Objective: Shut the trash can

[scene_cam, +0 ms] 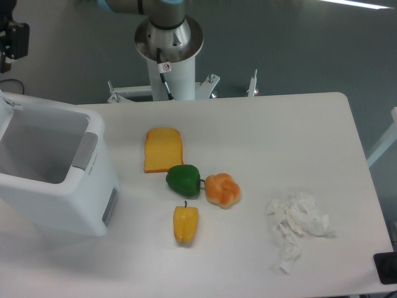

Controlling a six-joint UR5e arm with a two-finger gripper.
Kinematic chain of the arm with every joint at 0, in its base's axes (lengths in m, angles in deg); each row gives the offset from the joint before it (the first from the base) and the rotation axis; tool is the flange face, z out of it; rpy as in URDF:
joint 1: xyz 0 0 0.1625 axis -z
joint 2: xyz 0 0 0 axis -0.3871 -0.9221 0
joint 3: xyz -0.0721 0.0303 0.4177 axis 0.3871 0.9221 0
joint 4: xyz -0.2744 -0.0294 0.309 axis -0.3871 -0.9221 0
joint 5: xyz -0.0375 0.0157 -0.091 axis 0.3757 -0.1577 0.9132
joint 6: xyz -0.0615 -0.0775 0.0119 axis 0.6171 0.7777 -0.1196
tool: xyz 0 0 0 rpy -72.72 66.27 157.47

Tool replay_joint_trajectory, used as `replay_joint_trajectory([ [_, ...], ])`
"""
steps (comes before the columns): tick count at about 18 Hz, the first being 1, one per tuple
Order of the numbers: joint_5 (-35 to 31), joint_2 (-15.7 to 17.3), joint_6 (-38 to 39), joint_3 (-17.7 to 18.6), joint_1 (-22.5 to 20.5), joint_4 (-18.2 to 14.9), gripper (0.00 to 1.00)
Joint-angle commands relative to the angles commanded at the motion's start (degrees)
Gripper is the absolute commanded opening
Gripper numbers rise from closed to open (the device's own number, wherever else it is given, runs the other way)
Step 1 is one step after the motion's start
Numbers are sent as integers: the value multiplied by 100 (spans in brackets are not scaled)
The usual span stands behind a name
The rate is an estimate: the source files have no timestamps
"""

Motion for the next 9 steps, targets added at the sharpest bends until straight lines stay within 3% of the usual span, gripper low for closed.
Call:
replay_joint_trajectory([
  [9,-237,-203,238,-335,-44,53,100],
])
